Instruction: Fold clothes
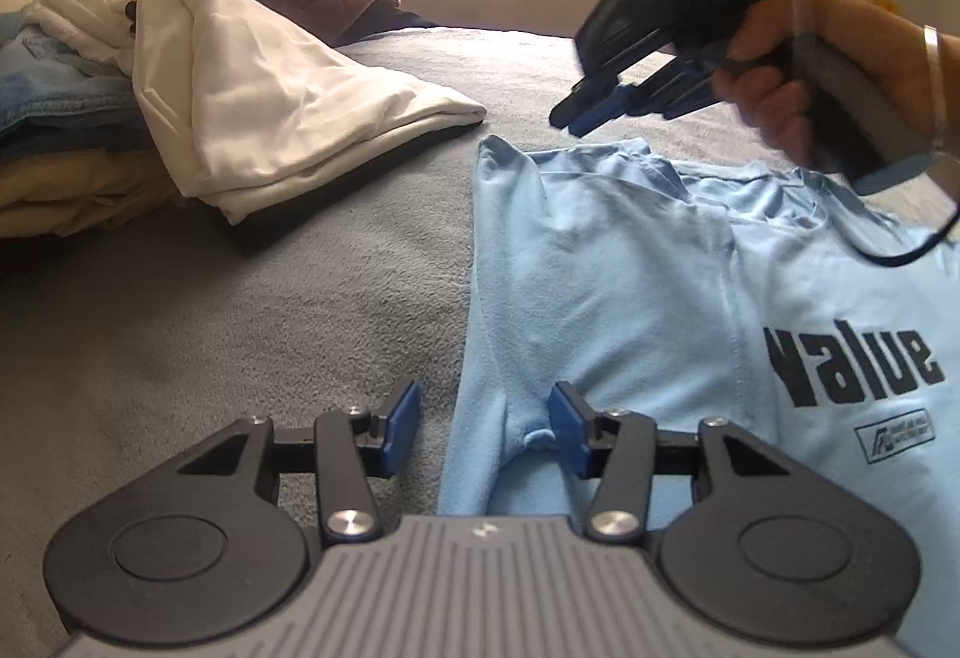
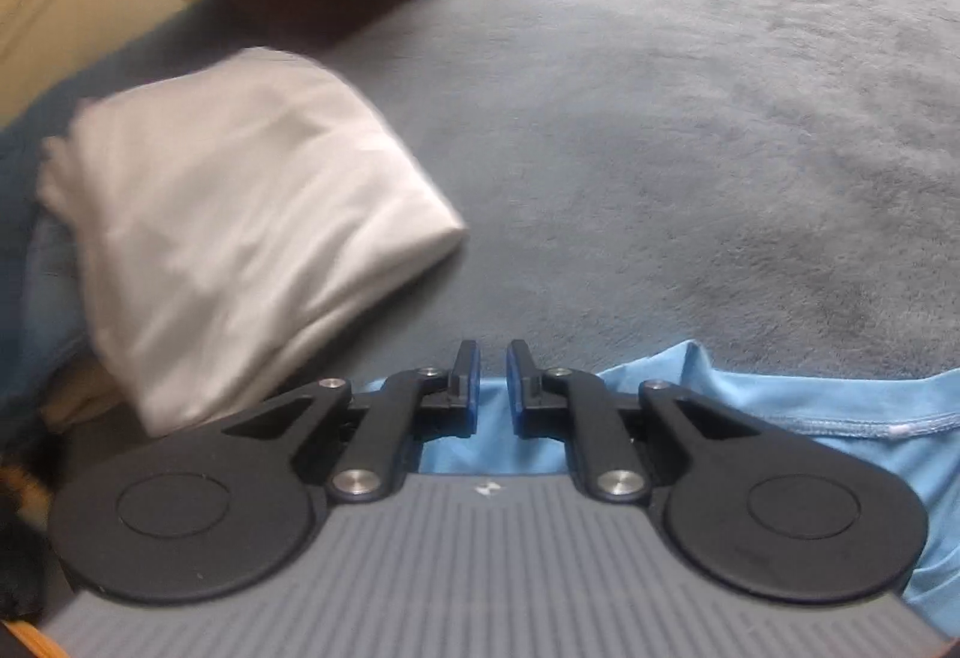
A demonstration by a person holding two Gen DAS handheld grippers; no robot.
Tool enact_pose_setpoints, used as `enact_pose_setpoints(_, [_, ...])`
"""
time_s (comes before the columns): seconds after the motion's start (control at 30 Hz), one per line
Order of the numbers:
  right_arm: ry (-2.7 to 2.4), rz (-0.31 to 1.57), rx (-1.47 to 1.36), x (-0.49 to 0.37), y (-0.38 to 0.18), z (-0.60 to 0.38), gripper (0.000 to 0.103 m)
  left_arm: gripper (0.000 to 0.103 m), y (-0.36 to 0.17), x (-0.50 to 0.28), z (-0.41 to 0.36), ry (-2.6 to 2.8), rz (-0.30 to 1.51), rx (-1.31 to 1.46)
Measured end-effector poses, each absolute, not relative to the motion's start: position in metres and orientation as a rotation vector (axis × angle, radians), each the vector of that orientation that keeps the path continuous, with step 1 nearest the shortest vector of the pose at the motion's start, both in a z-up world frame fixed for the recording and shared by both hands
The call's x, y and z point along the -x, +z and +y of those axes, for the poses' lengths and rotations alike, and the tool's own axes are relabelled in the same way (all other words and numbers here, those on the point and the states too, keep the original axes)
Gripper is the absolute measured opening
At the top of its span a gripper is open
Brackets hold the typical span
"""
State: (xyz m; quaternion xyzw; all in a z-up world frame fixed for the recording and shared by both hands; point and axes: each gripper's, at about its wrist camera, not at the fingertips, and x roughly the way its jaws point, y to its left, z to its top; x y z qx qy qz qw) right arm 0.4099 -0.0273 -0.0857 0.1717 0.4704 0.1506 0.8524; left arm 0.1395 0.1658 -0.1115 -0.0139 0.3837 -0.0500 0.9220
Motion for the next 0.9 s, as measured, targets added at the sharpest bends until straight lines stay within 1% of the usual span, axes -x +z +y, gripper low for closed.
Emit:
enact_pose_setpoints(0.17, [0.522, 1.085, -0.303, -0.382, -0.082, -0.014, 0.010, 0.054, -0.104, -0.137, 0.176, -0.105, 0.772, 0.088])
enact_pose_setpoints(0.3, [0.540, 1.131, -0.287, -0.375, -0.104, -0.009, 0.010, 0.055, -0.106, -0.141, 0.178, -0.068, 0.788, 0.078])
enact_pose_setpoints(0.33, [0.504, 1.139, -0.297, -0.378, -0.112, -0.012, 0.007, 0.055, -0.108, -0.142, 0.179, -0.058, 0.802, 0.077])
enact_pose_setpoints(0.4, [0.423, 1.082, -0.363, -0.387, -0.115, -0.030, 0.005, 0.055, -0.109, -0.141, 0.179, -0.054, 0.805, 0.073])
enact_pose_setpoints(0.47, [0.314, 0.995, -0.469, -0.393, -0.110, -0.053, 0.009, 0.055, -0.108, -0.140, 0.178, -0.052, 0.805, 0.069])
enact_pose_setpoints(0.53, [0.235, 0.946, -0.517, -0.393, -0.101, -0.070, 0.010, 0.055, -0.108, -0.140, 0.180, -0.053, 0.806, 0.073])
enact_pose_setpoints(0.67, [0.369, 0.959, -0.534, -0.370, -0.088, -0.069, 0.010, 0.055, -0.109, -0.138, 0.184, -0.053, 0.807, 0.090])
enact_pose_setpoints(0.77, [0.382, 0.987, -0.482, -0.344, -0.090, -0.071, 0.010, 0.055, -0.109, -0.138, 0.186, -0.051, 0.805, 0.104])
enact_pose_setpoints(0.83, [0.239, 1.000, -0.432, -0.333, -0.103, -0.085, 0.011, 0.055, -0.109, -0.137, 0.186, -0.044, 0.803, 0.104])
enact_pose_setpoints(0.9, [0.170, 0.964, -0.473, -0.320, -0.107, -0.104, 0.012, 0.055, -0.105, -0.133, 0.182, -0.033, 0.779, 0.062])
